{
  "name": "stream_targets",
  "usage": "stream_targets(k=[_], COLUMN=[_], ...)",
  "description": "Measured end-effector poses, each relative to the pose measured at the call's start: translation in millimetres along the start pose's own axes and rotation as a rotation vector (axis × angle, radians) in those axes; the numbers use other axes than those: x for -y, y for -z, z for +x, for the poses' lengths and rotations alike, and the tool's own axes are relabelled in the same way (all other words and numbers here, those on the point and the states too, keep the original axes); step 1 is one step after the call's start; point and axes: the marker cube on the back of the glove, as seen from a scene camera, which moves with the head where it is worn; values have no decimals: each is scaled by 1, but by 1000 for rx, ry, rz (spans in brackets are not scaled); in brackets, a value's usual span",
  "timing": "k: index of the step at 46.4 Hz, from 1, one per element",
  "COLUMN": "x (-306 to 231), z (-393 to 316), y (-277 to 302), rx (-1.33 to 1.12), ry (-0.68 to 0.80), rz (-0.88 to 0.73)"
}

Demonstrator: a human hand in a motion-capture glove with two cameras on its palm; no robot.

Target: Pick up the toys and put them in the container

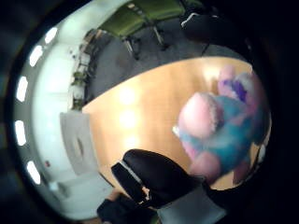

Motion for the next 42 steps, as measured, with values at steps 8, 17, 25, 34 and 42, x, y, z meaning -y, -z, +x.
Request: stream_targets(k=[8,17,25,34,42], x=[-2,-9,-12,-22,-28], z=[3,10,16,5,-11], y=[-28,-28,-18,-10,3], rx=[-45,-27,17,-113,-147], ry=[-4,-11,-32,-53,-78], rz=[-80,-51,-20,-3,8])
